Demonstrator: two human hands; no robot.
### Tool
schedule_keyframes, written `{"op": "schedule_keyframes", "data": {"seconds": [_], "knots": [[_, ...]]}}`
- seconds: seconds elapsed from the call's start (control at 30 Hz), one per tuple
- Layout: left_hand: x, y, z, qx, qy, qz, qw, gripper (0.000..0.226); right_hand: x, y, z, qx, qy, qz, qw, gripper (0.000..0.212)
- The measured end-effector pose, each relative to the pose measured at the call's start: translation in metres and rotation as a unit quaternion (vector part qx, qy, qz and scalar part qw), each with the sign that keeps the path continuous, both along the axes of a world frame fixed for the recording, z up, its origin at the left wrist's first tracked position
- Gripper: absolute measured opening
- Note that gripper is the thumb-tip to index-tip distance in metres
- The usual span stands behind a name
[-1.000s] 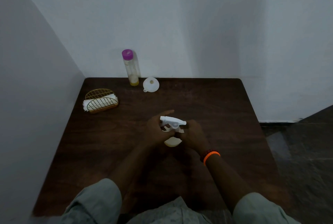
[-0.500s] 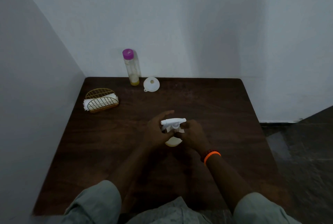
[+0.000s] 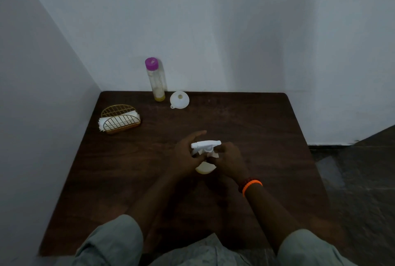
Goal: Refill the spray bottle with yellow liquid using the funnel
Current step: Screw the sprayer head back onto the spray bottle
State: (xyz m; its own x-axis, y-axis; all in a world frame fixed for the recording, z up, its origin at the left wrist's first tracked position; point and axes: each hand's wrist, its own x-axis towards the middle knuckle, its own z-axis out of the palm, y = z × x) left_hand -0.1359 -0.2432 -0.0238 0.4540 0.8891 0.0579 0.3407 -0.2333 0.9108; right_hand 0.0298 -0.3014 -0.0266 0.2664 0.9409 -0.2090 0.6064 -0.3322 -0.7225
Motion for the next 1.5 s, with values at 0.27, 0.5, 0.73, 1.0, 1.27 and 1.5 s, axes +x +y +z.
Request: {"op": "schedule_keyframes", "data": {"seconds": [0.27, 0.5, 0.73, 1.0, 1.27, 1.5], "knots": [[0.009, -0.001, -0.003, -0.007, -0.014, 0.026, 1.000, 0.077, 0.003, 0.001, 0.001, -0.003, -0.005, 0.012, 1.000, 0.033], [0.002, -0.001, -0.005, 0.013, 0.005, 0.005, 1.000, 0.068, -0.001, -0.002, -0.001, 0.026, -0.017, -0.010, 0.999, 0.035], [0.010, -0.002, -0.005, -0.013, 0.007, 0.037, 0.999, 0.076, 0.003, 0.001, -0.002, 0.015, -0.011, 0.019, 1.000, 0.023], [0.008, -0.003, -0.001, 0.002, 0.028, 0.051, 0.998, 0.069, 0.004, 0.002, -0.008, 0.014, -0.003, 0.018, 1.000, 0.033], [0.008, -0.002, -0.004, 0.008, 0.041, 0.035, 0.998, 0.074, 0.006, 0.002, -0.013, 0.025, -0.017, 0.027, 0.999, 0.029], [0.008, -0.002, -0.005, 0.001, 0.053, 0.034, 0.998, 0.081, 0.008, 0.004, -0.017, 0.009, -0.035, 0.034, 0.999, 0.042]]}}
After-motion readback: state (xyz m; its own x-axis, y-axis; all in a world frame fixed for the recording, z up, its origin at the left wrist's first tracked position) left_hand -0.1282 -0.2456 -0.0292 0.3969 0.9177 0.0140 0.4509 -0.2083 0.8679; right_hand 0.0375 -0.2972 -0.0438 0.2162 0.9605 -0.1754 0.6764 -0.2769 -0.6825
